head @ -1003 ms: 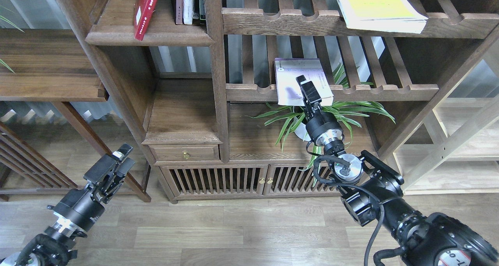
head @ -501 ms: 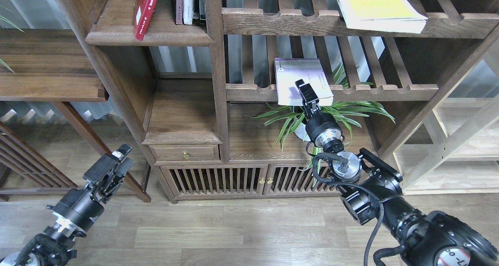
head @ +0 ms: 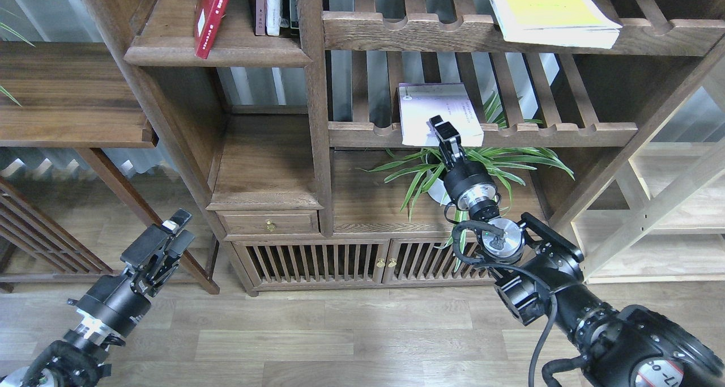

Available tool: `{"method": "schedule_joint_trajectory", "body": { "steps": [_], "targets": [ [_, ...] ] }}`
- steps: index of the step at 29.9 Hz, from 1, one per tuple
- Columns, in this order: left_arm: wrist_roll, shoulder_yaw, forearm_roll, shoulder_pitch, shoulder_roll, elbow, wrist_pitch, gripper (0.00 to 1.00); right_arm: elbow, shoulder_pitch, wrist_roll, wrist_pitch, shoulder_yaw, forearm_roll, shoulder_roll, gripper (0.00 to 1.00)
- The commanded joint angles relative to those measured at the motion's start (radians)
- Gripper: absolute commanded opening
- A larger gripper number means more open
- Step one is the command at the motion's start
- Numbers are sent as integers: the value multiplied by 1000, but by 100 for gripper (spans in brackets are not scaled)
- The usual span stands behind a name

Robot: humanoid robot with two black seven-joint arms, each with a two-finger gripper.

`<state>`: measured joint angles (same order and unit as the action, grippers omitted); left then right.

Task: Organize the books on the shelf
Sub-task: 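Grip the white book and tilt it out of the shelf, then pull the white book down and out toward the left gripper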

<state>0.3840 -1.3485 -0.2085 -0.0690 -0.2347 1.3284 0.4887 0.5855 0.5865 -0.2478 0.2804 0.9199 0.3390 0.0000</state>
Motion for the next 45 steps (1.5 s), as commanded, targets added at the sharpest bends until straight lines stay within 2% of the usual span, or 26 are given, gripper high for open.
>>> {"method": "schedule_joint_trajectory", "body": {
  "steps": [1,12,15,27,34,45],
  "targets": [
    [0,0,0,0,0,0,0,80,7,-2,-10,5,4,-3,0,24],
    [0,2,0,2,2,-23,0,80,140,-33,-7,28,25,0,0,20],
    [0,2,0,5,3,-31,0,80,191,-63,-4,68,31,0,0,14],
    [1,14,0,18,8,-69,0,80,312,-178,-2,108,37,0,0,14],
    [4,26,1,40,11,-87,0,80,448,-281,1,109,71,5,0,14],
    [9,80,-6,72,11,-107,0,79,579,-396,7,149,83,5,-75,14]
  ]
}}
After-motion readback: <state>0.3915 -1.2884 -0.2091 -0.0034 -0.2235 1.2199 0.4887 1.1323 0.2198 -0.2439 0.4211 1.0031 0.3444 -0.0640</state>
